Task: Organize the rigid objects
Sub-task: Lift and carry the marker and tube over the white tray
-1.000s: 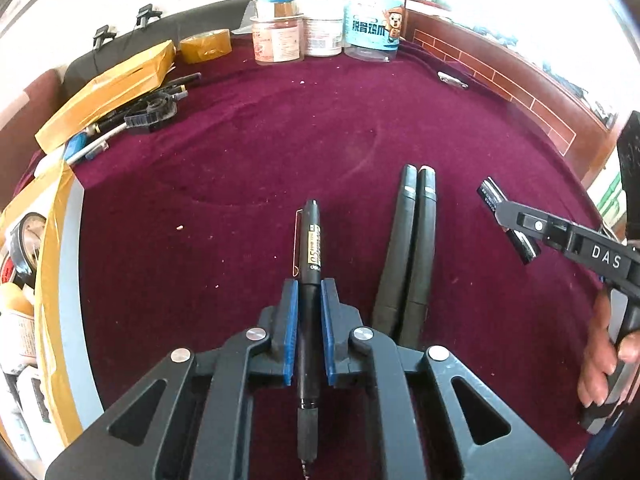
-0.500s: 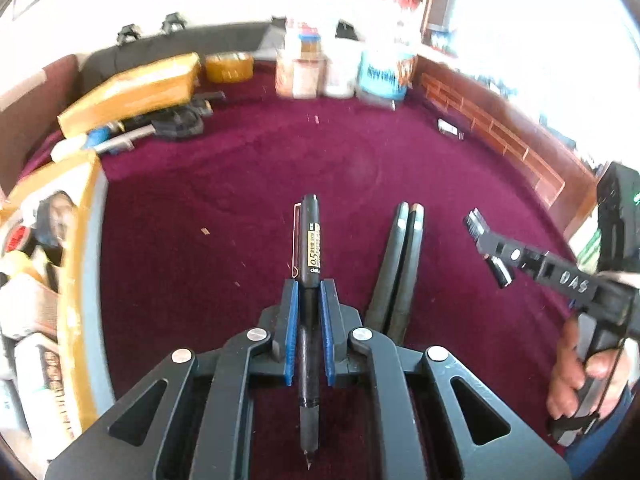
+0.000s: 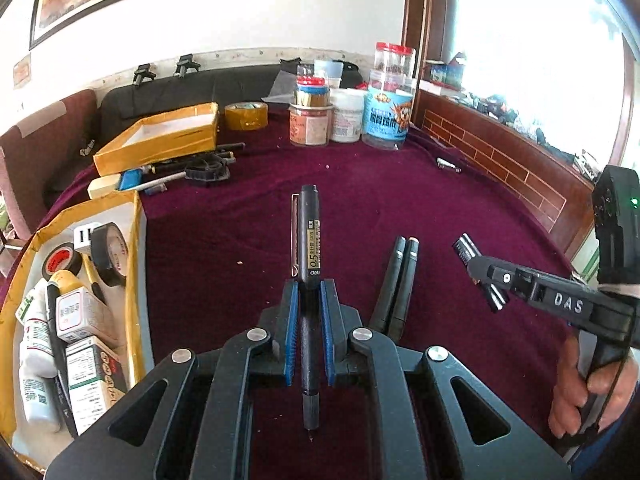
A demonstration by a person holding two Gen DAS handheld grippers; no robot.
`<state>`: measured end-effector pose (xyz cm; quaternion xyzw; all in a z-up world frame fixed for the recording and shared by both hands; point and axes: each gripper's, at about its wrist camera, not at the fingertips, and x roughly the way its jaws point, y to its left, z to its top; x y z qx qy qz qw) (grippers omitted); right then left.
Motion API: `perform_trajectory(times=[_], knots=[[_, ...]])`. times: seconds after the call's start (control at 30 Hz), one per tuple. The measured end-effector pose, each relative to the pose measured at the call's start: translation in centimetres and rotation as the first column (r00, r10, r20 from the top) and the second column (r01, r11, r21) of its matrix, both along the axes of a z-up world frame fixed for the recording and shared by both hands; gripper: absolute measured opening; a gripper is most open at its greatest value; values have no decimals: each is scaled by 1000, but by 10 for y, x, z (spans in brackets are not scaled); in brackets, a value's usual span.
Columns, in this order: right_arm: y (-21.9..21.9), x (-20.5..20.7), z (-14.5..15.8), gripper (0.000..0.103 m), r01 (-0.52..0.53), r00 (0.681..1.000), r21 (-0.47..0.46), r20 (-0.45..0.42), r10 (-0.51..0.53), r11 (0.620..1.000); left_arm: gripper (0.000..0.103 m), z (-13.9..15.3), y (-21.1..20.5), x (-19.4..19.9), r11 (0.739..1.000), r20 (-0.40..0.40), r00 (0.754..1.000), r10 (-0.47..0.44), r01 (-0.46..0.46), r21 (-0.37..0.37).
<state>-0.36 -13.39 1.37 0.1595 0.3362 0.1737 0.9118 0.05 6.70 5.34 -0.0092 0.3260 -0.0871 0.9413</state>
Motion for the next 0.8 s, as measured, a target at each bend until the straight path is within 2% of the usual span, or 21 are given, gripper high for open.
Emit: perform_trajectory(times=[0.43,0.6,0.8], knots=[[61,-15,18,15,-104,994,-59,19,106,993,8,21,34,-22,997,82,996,41,-36,-61],[94,-20,29,16,-174,984,-75,28,176,982,8,38,66,-34,988,110,991,71,-55,-142],[142,-20,36,16,-263,963,-96,38,268,960,8,55,113,-52,975,155,975,159,-131,-179]])
